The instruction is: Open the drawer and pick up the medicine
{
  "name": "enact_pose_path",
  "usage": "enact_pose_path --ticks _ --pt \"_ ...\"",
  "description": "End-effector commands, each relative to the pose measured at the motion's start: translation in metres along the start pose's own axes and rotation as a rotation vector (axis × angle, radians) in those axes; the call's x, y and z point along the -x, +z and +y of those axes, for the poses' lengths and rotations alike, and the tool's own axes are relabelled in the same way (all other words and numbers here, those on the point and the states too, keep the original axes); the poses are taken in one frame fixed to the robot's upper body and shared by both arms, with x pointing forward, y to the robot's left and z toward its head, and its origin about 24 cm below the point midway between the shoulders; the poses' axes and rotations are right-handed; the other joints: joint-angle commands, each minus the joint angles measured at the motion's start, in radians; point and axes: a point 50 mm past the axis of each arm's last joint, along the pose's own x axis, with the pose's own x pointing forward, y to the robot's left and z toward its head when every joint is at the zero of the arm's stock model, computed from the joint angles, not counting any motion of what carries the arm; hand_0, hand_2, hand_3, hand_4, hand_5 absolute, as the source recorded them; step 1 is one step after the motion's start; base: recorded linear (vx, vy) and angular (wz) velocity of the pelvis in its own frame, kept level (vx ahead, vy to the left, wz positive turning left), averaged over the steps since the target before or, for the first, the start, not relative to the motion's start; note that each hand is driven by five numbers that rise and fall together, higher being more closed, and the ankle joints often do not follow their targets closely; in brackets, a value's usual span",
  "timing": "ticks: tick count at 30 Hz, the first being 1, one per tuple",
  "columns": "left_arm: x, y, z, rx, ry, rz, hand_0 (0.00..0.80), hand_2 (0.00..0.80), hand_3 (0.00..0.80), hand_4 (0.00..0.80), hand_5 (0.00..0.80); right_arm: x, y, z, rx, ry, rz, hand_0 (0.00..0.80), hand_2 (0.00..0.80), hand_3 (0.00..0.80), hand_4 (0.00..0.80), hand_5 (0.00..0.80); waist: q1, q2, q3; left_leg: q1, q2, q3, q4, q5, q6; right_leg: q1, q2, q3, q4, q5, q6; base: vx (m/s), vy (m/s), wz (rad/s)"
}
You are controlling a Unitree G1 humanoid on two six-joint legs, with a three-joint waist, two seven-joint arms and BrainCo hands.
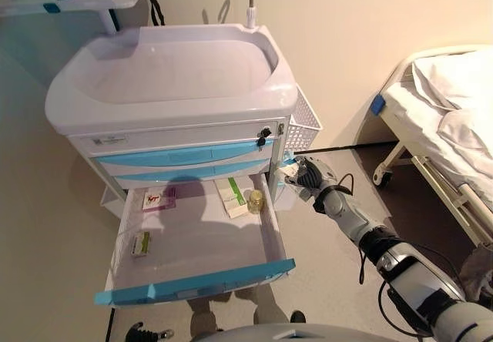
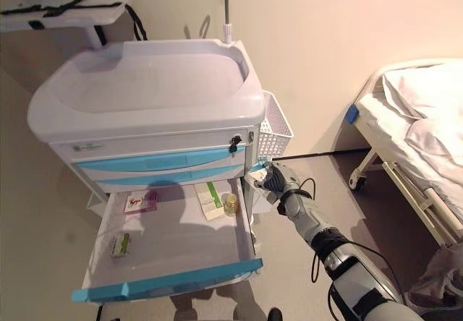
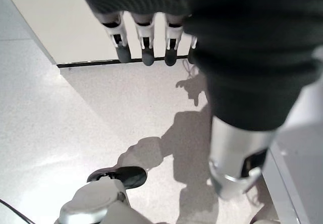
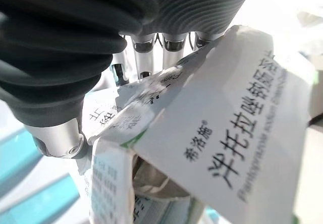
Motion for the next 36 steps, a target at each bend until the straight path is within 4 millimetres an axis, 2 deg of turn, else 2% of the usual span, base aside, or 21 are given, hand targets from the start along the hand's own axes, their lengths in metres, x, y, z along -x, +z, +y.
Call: enact_pose_path --ticks 1,12,18,21,23,25,27,29,32,33,36 --pt "-0.003 0.002 0.013 -0.04 0.039 0.022 0.0 0.0 0.0 0.0 0.0 -0.01 0.018 -0.033 -0.044 -0.111 -0.09 0.8 0.8 0.8 0.8 0.8 -0.001 -0.011 0.016 -0.071 -0.022 -0.073 -0.039 0.065 0.024 0.055 0.019 -0.011 0.047 -0.099 0.06 0.031 -0.023 -0.08" --pt "-0.001 -0.007 0.002 -0.088 0.001 0.05 0.0 0.0 0.0 0.0 0.0 0.005 -0.009 -0.063 -0.157 -0.266 -0.025 0.8 0.8 0.8 0.8 0.8 -0.024 -0.007 0.001 -0.045 -0.017 -0.067 -0.046 0.058 0.023 0.074 0.025 -0.008 0.048 -0.106 0.056 0.003 0.0 0.0" --pt "-0.001 -0.009 0.001 -0.094 -0.005 0.062 0.0 0.0 0.0 0.0 0.0 0.008 -0.021 -0.089 -0.201 -0.374 0.012 0.8 0.8 0.8 0.8 0.8 -0.031 -0.018 0.004 -0.033 -0.016 -0.064 -0.041 0.043 0.029 0.082 0.026 0.006 0.051 -0.114 0.056 0.031 0.01 0.0" --pt "-0.001 -0.009 0.003 -0.092 0.001 0.064 0.0 0.0 0.0 0.0 0.0 0.007 -0.021 -0.102 -0.198 -0.413 0.009 0.8 0.8 0.8 0.8 0.8 -0.027 -0.025 0.008 -0.031 -0.018 -0.063 -0.039 0.038 0.031 0.083 0.026 0.008 0.051 -0.114 0.057 0.036 0.008 -0.01" --pt "-0.001 -0.009 0.004 -0.093 0.002 0.063 0.0 0.0 0.0 0.0 0.0 0.005 -0.019 -0.106 -0.195 -0.424 0.005 0.8 0.8 0.8 0.8 0.8 -0.026 -0.027 0.01 -0.031 -0.018 -0.062 -0.038 0.037 0.031 0.083 0.026 0.009 0.05 -0.114 0.057 0.0 0.0 0.0" --pt "-0.001 -0.009 0.005 -0.1 0.004 0.062 0.0 0.0 0.0 0.0 0.0 0.0 -0.012 -0.123 -0.171 -0.463 -0.019 0.8 0.8 0.8 0.8 0.8 -0.019 -0.034 0.016 -0.035 -0.019 -0.059 -0.037 0.036 0.031 0.079 0.026 0.011 0.046 -0.11 0.059 0.0 0.0 0.0" --pt "-0.001 -0.01 0.006 -0.1 0.006 0.064 0.0 0.0 0.0 0.0 0.0 -0.003 -0.008 -0.129 -0.166 -0.476 -0.029 0.8 0.8 0.8 0.8 0.8 -0.016 -0.036 0.019 -0.039 -0.018 -0.057 -0.036 0.036 0.031 0.074 0.026 0.011 0.044 -0.107 0.059 -0.005 0.004 -0.04" --pt "-0.001 -0.009 0.008 -0.1 0.013 0.064 0.0 0.0 0.0 0.0 0.0 -0.009 0.003 -0.145 -0.137 -0.508 -0.059 0.8 0.8 0.8 0.8 0.8 -0.005 -0.043 0.029 -0.054 -0.017 -0.058 -0.035 0.039 0.032 0.062 0.026 0.015 0.041 -0.1 0.06 -0.014 -0.001 -0.06" --pt "-0.001 -0.01 0.01 -0.101 0.019 0.065 0.0 0.0 0.0 0.0 0.0 -0.015 0.013 -0.156 -0.123 -0.527 -0.078 0.8 0.8 0.8 0.8 0.8 0.001 -0.05 0.039 -0.065 -0.018 -0.059 -0.033 0.042 0.031 0.05 0.025 0.016 0.039 -0.094 0.061 -0.025 0.0 -0.08" --pt "-0.002 -0.009 0.012 -0.102 0.027 0.063 0.0 0.0 0.0 0.0 0.0 -0.019 0.023 -0.171 -0.096 -0.555 -0.103 0.8 0.8 0.8 0.8 0.8 0.009 -0.058 0.051 -0.08 -0.021 -0.062 -0.029 0.045 0.032 0.039 0.025 0.014 0.039 -0.089 0.062 -0.032 -0.001 -0.05" --pt "-0.002 -0.007 0.014 -0.101 0.033 0.059 0.0 0.0 0.0 0.0 0.0 -0.023 0.032 -0.182 -0.081 -0.57 -0.122 0.8 0.8 0.8 0.8 0.8 0.014 -0.064 0.061 -0.094 -0.023 -0.063 -0.024 0.047 0.033 0.029 0.025 0.015 0.04 -0.085 0.063 -0.041 0.002 -0.04"
